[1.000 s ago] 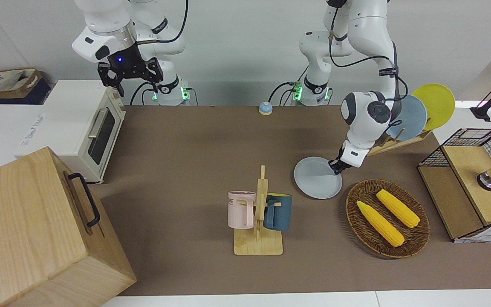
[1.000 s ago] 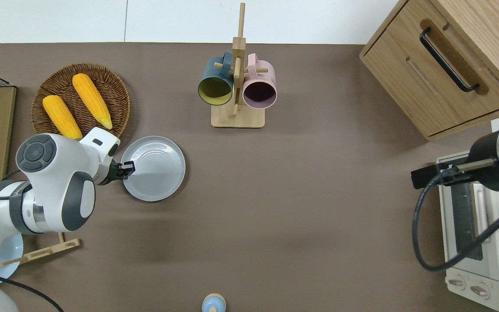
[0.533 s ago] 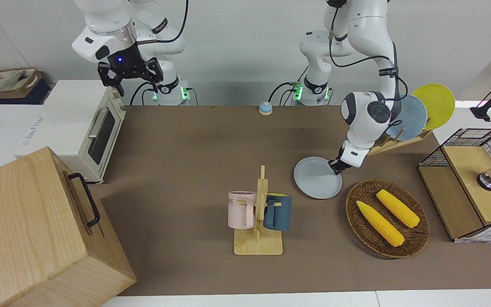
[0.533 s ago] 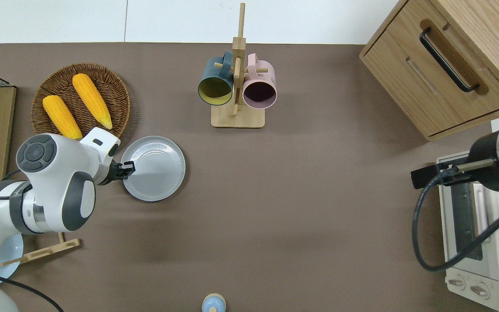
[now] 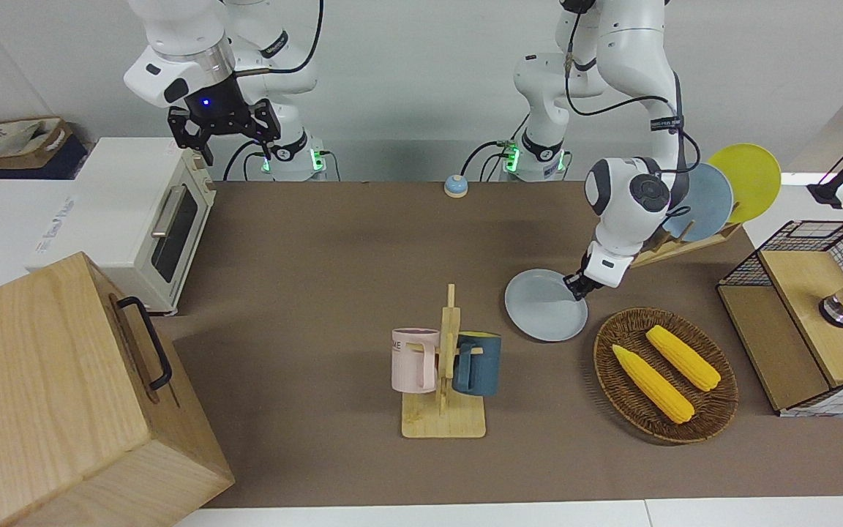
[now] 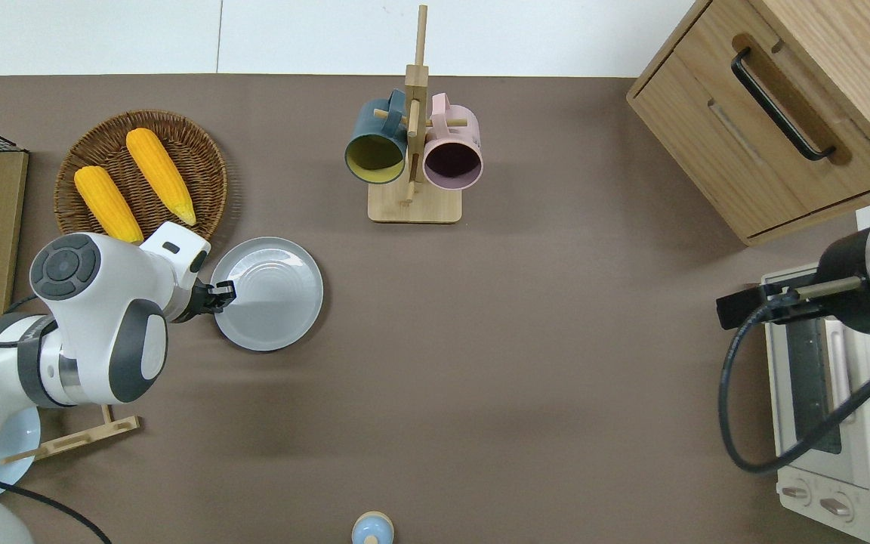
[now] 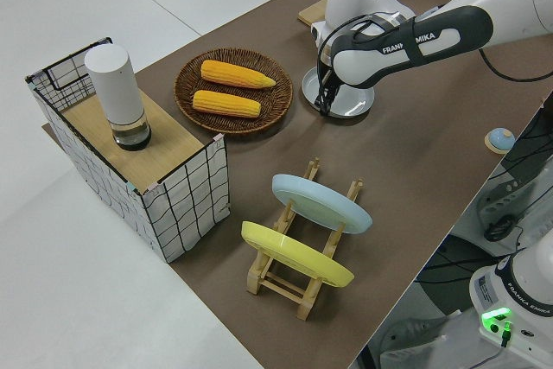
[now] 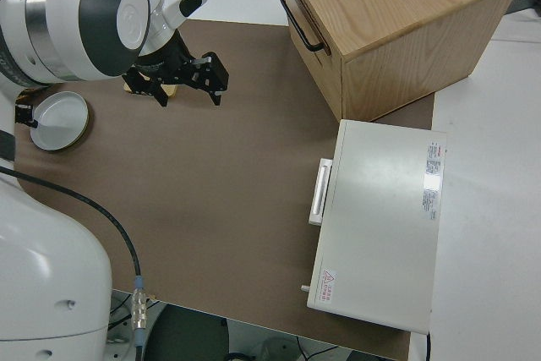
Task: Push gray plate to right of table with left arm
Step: 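Push the gray plate with the left gripper away from the corn basket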
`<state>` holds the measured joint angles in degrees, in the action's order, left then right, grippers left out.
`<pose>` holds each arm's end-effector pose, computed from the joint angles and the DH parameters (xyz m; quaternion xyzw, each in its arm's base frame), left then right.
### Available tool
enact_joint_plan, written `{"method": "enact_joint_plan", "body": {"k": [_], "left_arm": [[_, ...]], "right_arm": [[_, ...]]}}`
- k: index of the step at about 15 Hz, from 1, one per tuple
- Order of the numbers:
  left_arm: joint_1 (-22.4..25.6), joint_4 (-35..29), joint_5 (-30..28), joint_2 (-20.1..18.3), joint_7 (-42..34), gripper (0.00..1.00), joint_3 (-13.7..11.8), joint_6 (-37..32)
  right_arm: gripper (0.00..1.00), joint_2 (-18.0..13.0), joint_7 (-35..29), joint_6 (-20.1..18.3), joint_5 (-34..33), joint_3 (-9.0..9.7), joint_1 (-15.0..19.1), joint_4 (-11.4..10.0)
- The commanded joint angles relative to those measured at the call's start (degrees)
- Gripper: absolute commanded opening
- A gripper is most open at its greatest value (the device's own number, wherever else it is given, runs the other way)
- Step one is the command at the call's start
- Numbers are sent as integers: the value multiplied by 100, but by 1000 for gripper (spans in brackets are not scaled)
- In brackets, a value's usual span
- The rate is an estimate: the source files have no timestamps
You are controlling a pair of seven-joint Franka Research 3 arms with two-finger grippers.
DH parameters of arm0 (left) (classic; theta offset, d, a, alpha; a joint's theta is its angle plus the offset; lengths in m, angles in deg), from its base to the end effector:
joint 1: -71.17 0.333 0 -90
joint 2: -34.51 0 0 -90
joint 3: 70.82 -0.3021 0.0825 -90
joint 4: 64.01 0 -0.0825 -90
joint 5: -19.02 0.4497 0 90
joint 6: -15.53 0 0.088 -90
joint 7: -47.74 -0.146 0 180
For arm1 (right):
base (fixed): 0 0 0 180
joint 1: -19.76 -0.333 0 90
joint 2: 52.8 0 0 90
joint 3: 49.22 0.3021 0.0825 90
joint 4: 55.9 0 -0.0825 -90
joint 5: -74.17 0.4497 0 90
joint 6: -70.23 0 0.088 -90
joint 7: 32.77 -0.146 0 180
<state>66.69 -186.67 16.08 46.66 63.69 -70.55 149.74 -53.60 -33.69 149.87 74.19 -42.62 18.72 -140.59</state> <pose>0.6056 -0.0526 0.2057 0.9931 0.1155 -0.0085 0.0175 0.5883 0.0794 0.6139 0.9976 0.0586 -0.0370 0.0034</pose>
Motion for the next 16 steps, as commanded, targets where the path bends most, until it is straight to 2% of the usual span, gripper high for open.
{"method": "enact_joint_plan", "body": {"k": [1,6,16], "left_arm": [[-150,76,171,208,251,0,-80,62],[-281,102,162,226,505,0,-36,62],[-1326,216,162,323,1840,0,-19,-17]], "right_arm": [[983,-17,-75,-89,33,88,113,50],[983,-17,-75,-89,33,96,113,50],[983,-17,-75,-89,25,96,113,50]]}}
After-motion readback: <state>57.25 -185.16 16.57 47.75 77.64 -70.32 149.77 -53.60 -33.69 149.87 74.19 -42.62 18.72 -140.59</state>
